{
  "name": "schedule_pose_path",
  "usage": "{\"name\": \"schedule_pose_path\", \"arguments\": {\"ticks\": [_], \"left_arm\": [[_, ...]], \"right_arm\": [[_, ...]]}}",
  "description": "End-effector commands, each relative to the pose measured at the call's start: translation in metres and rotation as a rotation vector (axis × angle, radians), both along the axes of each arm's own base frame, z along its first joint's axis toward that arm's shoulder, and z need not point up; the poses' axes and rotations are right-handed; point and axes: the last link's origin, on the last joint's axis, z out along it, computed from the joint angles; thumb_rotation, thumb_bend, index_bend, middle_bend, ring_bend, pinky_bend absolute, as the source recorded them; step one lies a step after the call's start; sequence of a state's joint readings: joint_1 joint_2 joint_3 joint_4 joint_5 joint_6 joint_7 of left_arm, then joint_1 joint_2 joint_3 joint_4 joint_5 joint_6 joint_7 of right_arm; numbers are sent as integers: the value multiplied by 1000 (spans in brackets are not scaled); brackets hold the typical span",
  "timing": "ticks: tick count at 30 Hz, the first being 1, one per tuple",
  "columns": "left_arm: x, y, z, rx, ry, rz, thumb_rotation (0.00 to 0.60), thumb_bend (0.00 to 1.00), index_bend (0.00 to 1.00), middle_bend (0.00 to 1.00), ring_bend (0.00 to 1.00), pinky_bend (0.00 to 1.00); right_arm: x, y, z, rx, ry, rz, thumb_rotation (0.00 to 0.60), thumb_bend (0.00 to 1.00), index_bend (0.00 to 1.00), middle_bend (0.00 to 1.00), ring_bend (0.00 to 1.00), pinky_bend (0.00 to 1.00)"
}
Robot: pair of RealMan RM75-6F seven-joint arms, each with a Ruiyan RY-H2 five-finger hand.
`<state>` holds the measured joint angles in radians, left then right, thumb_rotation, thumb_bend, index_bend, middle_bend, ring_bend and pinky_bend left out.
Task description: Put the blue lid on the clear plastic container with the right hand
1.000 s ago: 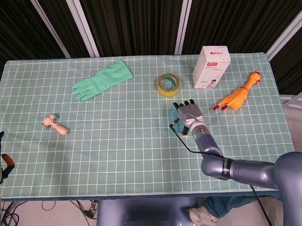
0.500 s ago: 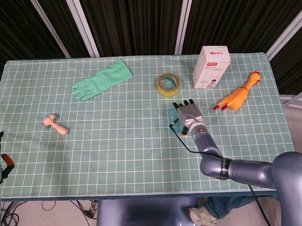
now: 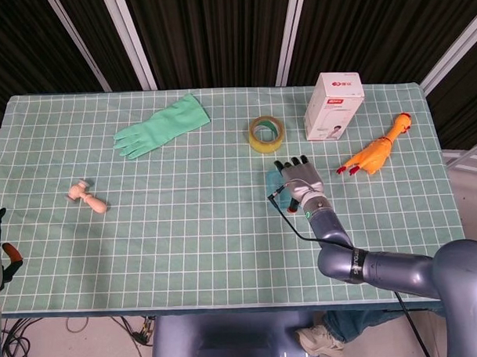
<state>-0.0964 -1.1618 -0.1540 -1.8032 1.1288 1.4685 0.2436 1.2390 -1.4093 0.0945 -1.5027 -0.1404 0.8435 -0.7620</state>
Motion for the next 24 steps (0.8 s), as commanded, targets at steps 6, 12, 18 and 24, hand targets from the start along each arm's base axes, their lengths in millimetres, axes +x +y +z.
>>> {"name": "schedule_pose_path", "arguments": {"ticks": [6, 12, 18, 24], "left_arm": [[0, 0, 0, -2, -1, 2, 600, 815, 67, 0, 0, 0], [0, 0, 0, -2, -2, 4, 600, 815, 67, 0, 0, 0], [0, 0, 0, -2, -1, 5, 600, 815, 67, 0, 0, 0], [0, 0, 0, -2, -1, 6, 600, 815, 67, 0, 0, 0]], "right_arm": [[-2, -1, 3, 0, 4, -5, 600, 226, 0, 458, 67, 0], [-3, -2, 5, 2, 6, -7, 600, 225, 0, 458, 66, 0], [-6, -2, 6, 9, 12, -14, 600, 225, 0, 458, 66, 0], [-6, -3, 6, 10, 12, -14, 600, 227, 0, 458, 66, 0]]}}
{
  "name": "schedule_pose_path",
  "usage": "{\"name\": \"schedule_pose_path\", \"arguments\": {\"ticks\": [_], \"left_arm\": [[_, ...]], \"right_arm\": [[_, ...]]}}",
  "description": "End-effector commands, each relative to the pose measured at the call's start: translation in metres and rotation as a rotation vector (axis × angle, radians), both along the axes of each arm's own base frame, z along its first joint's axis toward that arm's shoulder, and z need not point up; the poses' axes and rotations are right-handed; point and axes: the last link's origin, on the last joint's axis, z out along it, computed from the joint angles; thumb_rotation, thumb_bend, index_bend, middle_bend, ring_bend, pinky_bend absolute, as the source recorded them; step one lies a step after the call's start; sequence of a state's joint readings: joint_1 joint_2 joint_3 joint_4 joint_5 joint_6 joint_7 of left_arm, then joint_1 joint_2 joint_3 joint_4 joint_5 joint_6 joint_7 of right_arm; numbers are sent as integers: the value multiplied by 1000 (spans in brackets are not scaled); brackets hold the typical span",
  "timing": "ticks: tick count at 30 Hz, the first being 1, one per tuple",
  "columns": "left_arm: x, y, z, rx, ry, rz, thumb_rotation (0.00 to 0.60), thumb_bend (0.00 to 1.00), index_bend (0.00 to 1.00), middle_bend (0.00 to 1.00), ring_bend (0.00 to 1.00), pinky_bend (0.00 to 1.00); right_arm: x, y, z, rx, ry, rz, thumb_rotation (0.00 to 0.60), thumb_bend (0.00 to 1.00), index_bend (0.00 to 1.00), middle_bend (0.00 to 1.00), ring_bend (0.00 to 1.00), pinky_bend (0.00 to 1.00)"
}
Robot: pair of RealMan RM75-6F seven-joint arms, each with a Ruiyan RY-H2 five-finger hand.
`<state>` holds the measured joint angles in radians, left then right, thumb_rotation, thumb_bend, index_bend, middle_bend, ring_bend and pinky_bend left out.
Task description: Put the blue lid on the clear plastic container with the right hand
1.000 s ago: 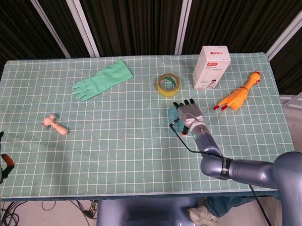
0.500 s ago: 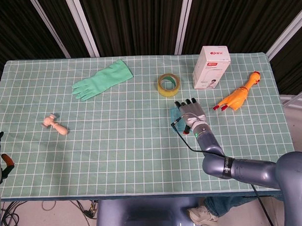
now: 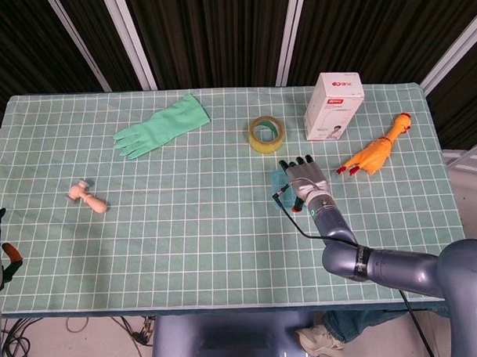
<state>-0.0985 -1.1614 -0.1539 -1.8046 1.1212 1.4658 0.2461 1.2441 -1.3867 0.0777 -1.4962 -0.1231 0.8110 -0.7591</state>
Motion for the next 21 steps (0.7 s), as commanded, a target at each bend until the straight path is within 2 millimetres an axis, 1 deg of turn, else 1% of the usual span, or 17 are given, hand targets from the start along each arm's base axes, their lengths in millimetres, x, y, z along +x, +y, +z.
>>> {"name": "schedule_pose_path", "arguments": {"ticks": [1, 10, 13, 18, 21], "left_arm": [[0, 0, 0, 1, -1, 1, 600, 815, 67, 0, 0, 0], [0, 0, 0, 1, 0, 1, 600, 815, 67, 0, 0, 0], [0, 0, 0, 1, -1, 1, 600, 815, 67, 0, 0, 0], [0, 0, 0, 1, -1, 0, 600, 815, 67, 0, 0, 0], [0, 0, 0, 1, -2, 1, 600, 815, 67, 0, 0, 0]], "right_arm": [[0, 0, 0, 1, -2, 0, 600, 228, 0, 458, 66, 0], [-1, 0, -2, 3, 3, 0, 600, 228, 0, 454, 65, 0], [-1, 0, -3, 6, 6, -3, 600, 228, 0, 420, 57, 0], [1, 0, -3, 5, 4, -3, 600, 228, 0, 255, 8, 0], [2, -1, -2, 2, 0, -1, 600, 228, 0, 154, 0, 0]]}}
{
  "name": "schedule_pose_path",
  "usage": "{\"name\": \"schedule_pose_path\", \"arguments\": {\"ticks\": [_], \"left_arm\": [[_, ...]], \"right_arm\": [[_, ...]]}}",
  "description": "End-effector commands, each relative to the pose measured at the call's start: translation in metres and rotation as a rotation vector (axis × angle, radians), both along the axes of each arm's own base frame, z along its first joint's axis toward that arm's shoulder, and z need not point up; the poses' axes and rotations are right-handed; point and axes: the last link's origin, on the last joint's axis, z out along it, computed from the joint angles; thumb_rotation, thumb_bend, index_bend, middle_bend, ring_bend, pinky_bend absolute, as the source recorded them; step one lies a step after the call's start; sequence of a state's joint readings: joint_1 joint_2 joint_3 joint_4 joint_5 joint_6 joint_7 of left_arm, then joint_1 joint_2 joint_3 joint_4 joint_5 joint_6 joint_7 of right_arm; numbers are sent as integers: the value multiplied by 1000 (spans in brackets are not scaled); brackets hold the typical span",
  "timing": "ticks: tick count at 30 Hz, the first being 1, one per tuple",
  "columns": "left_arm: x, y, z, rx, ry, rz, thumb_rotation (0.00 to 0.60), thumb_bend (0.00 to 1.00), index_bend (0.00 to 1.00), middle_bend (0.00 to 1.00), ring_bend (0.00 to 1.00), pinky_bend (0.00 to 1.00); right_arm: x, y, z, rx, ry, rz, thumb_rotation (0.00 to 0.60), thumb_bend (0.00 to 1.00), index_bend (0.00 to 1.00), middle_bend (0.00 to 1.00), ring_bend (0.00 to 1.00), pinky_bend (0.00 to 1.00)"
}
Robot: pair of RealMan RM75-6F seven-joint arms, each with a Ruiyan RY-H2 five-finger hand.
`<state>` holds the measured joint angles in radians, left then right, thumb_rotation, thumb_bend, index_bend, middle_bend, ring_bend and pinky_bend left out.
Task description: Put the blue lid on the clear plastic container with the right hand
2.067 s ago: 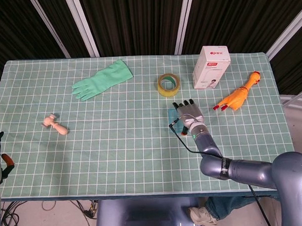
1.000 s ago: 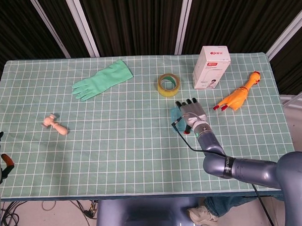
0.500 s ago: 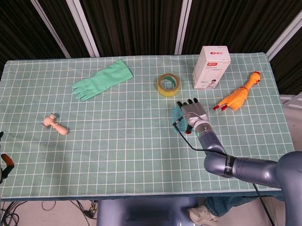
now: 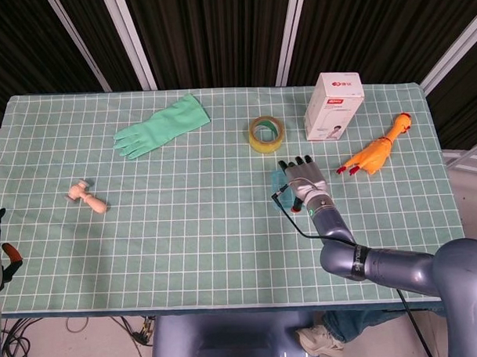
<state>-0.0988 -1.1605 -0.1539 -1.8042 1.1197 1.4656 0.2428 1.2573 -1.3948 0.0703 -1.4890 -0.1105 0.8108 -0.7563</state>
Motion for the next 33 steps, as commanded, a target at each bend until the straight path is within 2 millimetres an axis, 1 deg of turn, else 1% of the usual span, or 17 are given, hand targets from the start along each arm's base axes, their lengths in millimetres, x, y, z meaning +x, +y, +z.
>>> {"name": "schedule_pose_path", "arguments": {"ticks": [1, 3, 6, 13, 16, 20, 23, 25, 28, 31, 33], "left_arm": [[0, 0, 0, 0, 0, 1, 600, 815, 67, 0, 0, 0], [0, 0, 0, 0, 0, 0, 600, 815, 67, 0, 0, 0], [0, 0, 0, 0, 1, 1, 600, 815, 67, 0, 0, 0], [0, 0, 0, 0, 2, 1, 600, 815, 67, 0, 0, 0], [0, 0, 0, 0, 1, 1, 600, 815, 67, 0, 0, 0], [0, 0, 0, 0, 0, 3, 600, 815, 67, 0, 0, 0], [0, 0, 0, -1, 0, 4, 600, 815, 67, 0, 0, 0], [-1, 0, -1, -4, 0, 6, 600, 815, 67, 0, 0, 0], [0, 0, -1, -7, 1, 5, 600, 815, 67, 0, 0, 0], [0, 0, -1, -7, 2, 5, 600, 815, 67, 0, 0, 0], [0, 0, -1, -7, 2, 7, 600, 815, 67, 0, 0, 0]], "right_arm": [[0, 0, 1, -1, -1, 1, 600, 229, 0, 134, 0, 0], [0, 0, 1, 2, 0, 0, 600, 228, 0, 89, 0, 0], [-1, 1, 2, 2, 2, 1, 600, 228, 0, 49, 0, 0], [-1, 2, 5, 8, 5, 0, 600, 228, 0, 27, 0, 0], [2, 3, 10, 4, 1, 1, 600, 229, 0, 16, 0, 0], [7, 8, 28, -36, -27, 17, 600, 228, 0, 2, 0, 0], [8, 15, 50, -88, -51, 40, 600, 229, 5, 0, 0, 0], [5, 20, 62, -116, -62, 53, 600, 229, 35, 0, 0, 0], [-3, 29, 78, -155, -84, 73, 600, 229, 150, 0, 0, 0], [-17, 37, 84, -171, -79, 81, 600, 230, 248, 0, 0, 0], [-26, 40, 84, -172, -89, 75, 600, 229, 315, 0, 0, 0]]}}
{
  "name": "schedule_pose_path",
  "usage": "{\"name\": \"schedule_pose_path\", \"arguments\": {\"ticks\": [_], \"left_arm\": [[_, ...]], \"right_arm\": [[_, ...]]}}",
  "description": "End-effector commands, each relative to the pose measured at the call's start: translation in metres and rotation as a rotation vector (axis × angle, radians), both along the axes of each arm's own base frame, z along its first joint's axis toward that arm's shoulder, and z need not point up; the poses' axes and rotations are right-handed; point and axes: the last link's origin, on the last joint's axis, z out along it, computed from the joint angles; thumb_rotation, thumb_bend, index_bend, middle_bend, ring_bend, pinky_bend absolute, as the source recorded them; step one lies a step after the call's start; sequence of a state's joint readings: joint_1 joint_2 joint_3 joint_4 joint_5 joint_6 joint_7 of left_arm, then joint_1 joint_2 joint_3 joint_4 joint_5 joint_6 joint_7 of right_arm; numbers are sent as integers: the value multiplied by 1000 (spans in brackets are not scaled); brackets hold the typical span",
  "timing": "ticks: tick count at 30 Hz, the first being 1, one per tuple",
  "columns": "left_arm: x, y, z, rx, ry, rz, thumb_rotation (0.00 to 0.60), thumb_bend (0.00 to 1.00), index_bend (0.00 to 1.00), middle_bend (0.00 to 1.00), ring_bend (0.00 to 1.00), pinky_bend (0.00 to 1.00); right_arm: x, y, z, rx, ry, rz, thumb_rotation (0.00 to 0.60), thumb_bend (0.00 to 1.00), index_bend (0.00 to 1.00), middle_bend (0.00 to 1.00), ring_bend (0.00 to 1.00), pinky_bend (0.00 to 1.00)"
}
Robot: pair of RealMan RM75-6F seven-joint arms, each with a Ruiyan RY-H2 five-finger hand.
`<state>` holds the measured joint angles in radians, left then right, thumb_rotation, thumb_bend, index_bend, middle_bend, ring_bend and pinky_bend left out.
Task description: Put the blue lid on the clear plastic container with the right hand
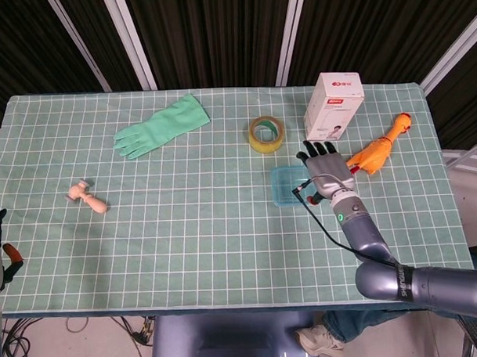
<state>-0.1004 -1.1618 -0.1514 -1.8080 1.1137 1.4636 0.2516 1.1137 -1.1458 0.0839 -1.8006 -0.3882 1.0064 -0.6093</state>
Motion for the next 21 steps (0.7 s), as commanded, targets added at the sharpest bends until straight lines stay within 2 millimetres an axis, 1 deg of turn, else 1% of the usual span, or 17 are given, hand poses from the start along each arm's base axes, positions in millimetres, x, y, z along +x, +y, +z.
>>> {"name": "schedule_pose_path", "arguments": {"ticks": [1, 5, 7, 9, 16, 18, 21], "left_arm": [[0, 0, 0, 0, 0, 1, 600, 815, 67, 0, 0, 0], [0, 0, 1, 7, 1, 3, 600, 815, 67, 0, 0, 0], [0, 0, 1, 10, -1, 6, 600, 815, 67, 0, 0, 0], [-1, 0, 1, 11, 0, 8, 600, 815, 67, 0, 0, 0], [-1, 0, 0, 9, 5, 14, 600, 814, 67, 0, 0, 0], [-1, 0, 0, 10, 5, 15, 600, 814, 67, 0, 0, 0], [-1, 0, 0, 10, 5, 18, 600, 814, 67, 0, 0, 0]], "right_arm": [[-20, 9, 7, -19, -22, -15, 600, 229, 348, 0, 0, 0], [-36, 7, 2, -21, -39, -33, 600, 229, 464, 0, 0, 0], [-42, 6, -1, -26, -57, -35, 600, 237, 498, 0, 0, 0], [-45, 4, -3, -29, -62, -31, 600, 291, 531, 0, 0, 0], [-57, -5, -7, -36, -52, -25, 600, 467, 549, 0, 0, 0], [-60, -6, -9, -25, -45, -29, 600, 490, 549, 0, 0, 0], [-63, -8, -10, -11, -31, -32, 600, 494, 548, 0, 0, 0]]}}
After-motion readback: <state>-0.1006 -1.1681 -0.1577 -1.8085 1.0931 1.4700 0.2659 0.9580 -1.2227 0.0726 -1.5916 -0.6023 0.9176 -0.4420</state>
